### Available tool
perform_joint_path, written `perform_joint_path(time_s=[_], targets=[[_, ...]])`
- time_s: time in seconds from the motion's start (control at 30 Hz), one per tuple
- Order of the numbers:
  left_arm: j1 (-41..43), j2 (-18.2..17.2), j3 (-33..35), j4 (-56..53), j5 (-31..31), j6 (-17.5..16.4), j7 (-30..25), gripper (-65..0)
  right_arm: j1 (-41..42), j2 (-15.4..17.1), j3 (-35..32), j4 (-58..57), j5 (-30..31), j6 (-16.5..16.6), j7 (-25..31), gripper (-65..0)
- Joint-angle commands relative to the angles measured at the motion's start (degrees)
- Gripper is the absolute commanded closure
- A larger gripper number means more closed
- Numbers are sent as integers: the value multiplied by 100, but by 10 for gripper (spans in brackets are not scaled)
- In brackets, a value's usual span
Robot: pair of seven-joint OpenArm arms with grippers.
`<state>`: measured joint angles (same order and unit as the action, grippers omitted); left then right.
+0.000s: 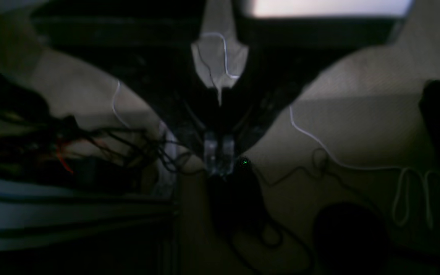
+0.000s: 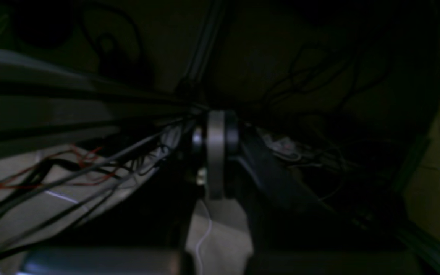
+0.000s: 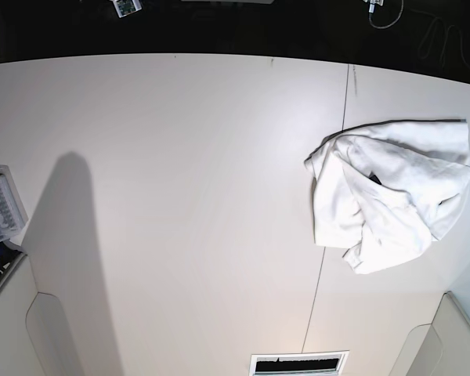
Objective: Layout the t-shirt on the table in an organized manner, then fold the t-shirt properly
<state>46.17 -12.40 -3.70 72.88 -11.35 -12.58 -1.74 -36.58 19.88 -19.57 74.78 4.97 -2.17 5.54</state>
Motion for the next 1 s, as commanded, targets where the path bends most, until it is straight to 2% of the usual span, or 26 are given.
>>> perform_joint_path(time_s=[0.0,0.17,0.27,0.37,0.5,0.73,0.97], targets=[[177,-116,-13,243,-52,-103,-111,0,-160,50,11,227,-11,20,114,0],[726,-393,-13,1318,-42,-645,-341,0,-555,140,13,1071,-28,15,111,0],[946,-549,-13,1982,-20,-765,-339,0,-713,155,39,1609,-420,-129,109,0],[1038,-704,-13,2516,28,-765,-321,0,-837,157,44,2151,-778,-271,107,0],[1032,-778,-13,2979,227,-763,-254,0,-911,155,44,2750,-1102,-286,83,0],[984,-778,-13,3407,398,-756,-278,0,-772,157,44,3453,-1123,-284,90,0],[529,-776,-164,3560,673,-737,-144,0,-101,153,42,3654,-1147,-275,81,0]])
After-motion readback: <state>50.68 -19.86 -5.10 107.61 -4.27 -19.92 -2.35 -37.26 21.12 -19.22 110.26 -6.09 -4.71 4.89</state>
